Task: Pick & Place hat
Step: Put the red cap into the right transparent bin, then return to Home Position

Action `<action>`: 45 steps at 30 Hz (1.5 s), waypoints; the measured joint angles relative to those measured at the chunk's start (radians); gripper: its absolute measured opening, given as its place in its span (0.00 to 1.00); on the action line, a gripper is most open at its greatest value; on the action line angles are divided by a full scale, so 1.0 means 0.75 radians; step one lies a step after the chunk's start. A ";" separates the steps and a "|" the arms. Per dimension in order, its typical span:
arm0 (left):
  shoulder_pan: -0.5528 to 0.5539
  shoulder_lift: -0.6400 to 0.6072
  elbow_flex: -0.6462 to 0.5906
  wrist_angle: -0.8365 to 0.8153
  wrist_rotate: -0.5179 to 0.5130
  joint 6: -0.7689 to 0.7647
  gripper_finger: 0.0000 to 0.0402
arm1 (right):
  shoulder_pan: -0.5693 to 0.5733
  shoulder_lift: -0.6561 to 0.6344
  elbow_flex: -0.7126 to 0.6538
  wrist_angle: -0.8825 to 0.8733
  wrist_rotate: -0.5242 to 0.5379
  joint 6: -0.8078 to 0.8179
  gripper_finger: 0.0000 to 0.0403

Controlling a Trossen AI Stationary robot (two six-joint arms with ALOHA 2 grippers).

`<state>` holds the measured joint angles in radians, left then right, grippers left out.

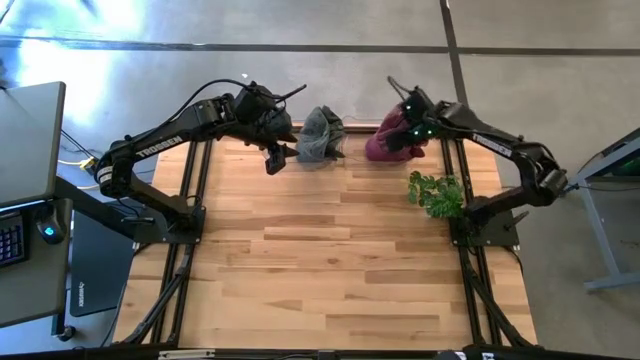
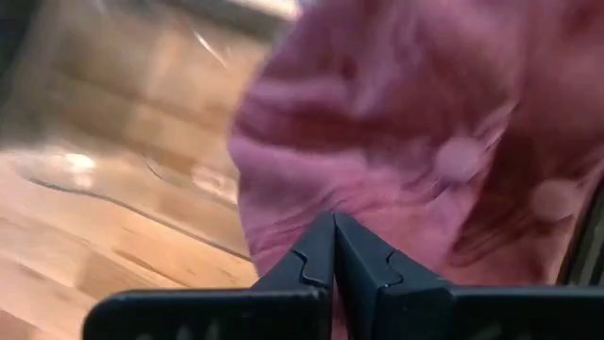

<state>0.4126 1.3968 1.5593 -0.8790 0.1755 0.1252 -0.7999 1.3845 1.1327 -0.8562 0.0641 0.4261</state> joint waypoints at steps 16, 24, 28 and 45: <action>0.000 -0.059 0.001 0.027 -0.161 -0.119 0.44 | 0.099 -0.543 0.084 -0.088 -0.270 0.018 0.00; -0.001 -0.058 0.001 0.081 -0.173 -0.352 0.44 | 0.523 -0.790 0.082 -0.005 -0.248 -0.086 0.00; -0.030 -0.058 0.001 0.152 -0.178 -0.435 0.44 | 0.793 -0.930 -0.119 0.364 -0.254 -0.087 0.01; -0.405 -0.081 0.001 0.204 -0.330 -0.807 0.44 | 1.116 -1.695 -1.151 1.195 -0.236 -0.046 0.00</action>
<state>0.1088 1.3358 1.5597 -0.7257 -0.0721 -0.4799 0.0374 0.1136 0.2695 0.0403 -0.1130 0.3912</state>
